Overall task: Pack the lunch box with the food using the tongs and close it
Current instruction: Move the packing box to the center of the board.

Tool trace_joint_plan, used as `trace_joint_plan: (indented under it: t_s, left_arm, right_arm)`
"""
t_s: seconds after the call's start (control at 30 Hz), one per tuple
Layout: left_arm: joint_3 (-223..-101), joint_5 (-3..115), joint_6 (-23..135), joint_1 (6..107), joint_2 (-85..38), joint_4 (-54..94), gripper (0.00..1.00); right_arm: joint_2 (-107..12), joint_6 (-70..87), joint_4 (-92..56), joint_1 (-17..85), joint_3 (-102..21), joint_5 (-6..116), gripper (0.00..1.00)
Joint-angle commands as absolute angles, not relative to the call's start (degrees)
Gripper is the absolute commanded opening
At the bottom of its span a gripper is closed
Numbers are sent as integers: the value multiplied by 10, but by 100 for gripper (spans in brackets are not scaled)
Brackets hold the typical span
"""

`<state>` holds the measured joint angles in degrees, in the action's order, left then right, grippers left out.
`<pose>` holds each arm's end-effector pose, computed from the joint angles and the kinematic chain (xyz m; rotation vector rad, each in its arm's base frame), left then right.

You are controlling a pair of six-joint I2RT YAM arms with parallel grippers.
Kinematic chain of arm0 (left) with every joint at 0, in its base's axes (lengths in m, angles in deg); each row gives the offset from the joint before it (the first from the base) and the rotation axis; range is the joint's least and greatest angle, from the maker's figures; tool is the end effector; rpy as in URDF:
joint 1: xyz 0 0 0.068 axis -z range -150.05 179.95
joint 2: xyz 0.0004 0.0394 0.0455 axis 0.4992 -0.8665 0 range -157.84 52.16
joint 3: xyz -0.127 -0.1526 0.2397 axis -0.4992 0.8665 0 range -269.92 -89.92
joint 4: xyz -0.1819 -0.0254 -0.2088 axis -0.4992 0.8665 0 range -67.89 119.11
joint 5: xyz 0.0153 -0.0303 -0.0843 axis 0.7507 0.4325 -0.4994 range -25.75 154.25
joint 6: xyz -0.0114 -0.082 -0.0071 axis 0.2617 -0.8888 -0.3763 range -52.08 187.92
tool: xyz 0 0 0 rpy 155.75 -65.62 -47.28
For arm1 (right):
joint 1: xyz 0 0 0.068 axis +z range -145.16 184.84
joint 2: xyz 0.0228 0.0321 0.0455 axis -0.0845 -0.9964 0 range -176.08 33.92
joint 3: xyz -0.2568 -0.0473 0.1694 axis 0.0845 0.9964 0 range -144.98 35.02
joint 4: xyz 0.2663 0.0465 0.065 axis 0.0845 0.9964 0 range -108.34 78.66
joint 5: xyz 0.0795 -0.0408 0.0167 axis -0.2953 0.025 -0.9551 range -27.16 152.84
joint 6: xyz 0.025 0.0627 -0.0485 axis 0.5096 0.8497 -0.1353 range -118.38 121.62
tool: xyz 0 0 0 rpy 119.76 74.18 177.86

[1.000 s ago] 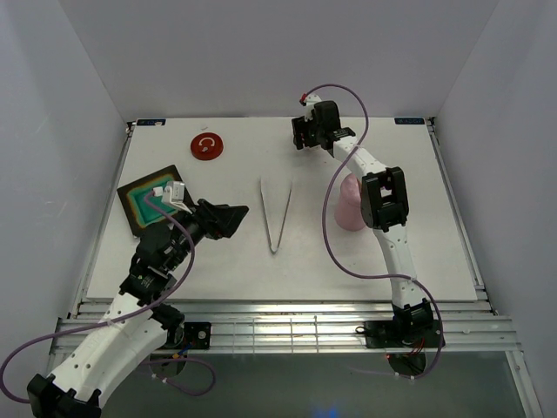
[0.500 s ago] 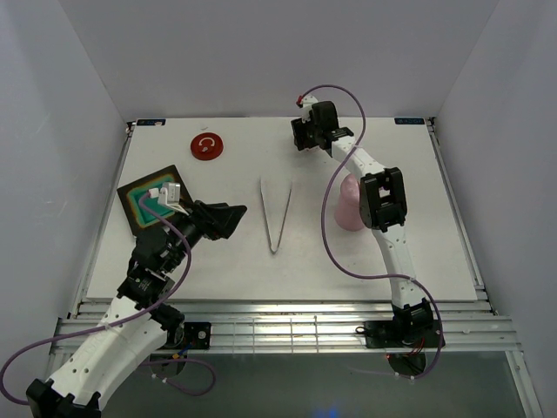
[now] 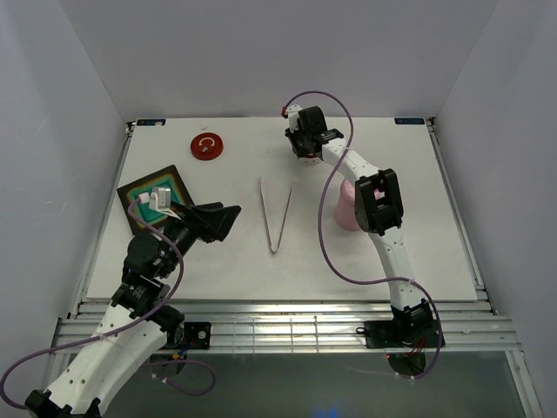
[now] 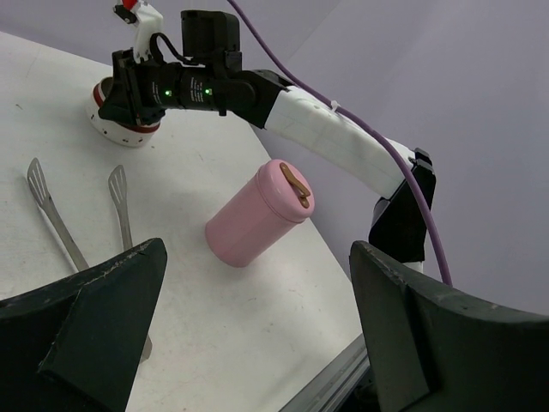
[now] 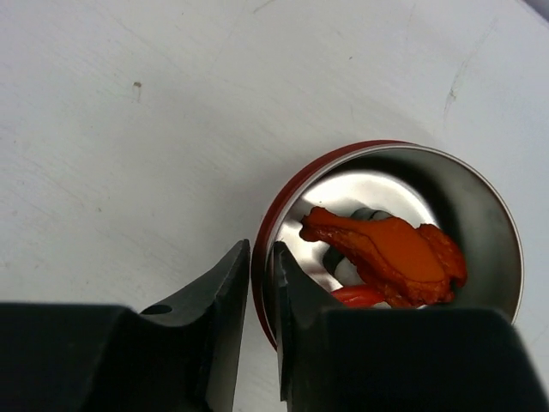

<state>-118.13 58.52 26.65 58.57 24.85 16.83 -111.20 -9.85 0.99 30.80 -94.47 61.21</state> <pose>0.1346 -0.0817 0.3327 -0.0850 1.5528 -1.0549 0.5909 0.2899 0.1901 -0.7164 2.0652 0.1744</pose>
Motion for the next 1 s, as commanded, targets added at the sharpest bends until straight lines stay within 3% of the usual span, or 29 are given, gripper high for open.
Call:
trace_joint_plan:
  t_s: [0.0,0.1,0.33,0.63,0.97]
  left_arm:
    - [-1194,599,273,587,262,185,98]
    - [-1196,597,273,587,265,191,98]
    - [-1212,587,265,587,279,211,98]
    - [-1216,626,271,587,318,259,98]
    - [-1267,634,273,587,341,309,98]
  right_arm:
    - [-1055,-105,40,317,-924,620,22]
    - [-1035,-104,50,326,-902,626,8]
    - [-972,-119,80,369,-870,722,8]
    - [-823,-31,86,389,-755,708,8]
    - [-643,57,-24,442,-466,668,8]
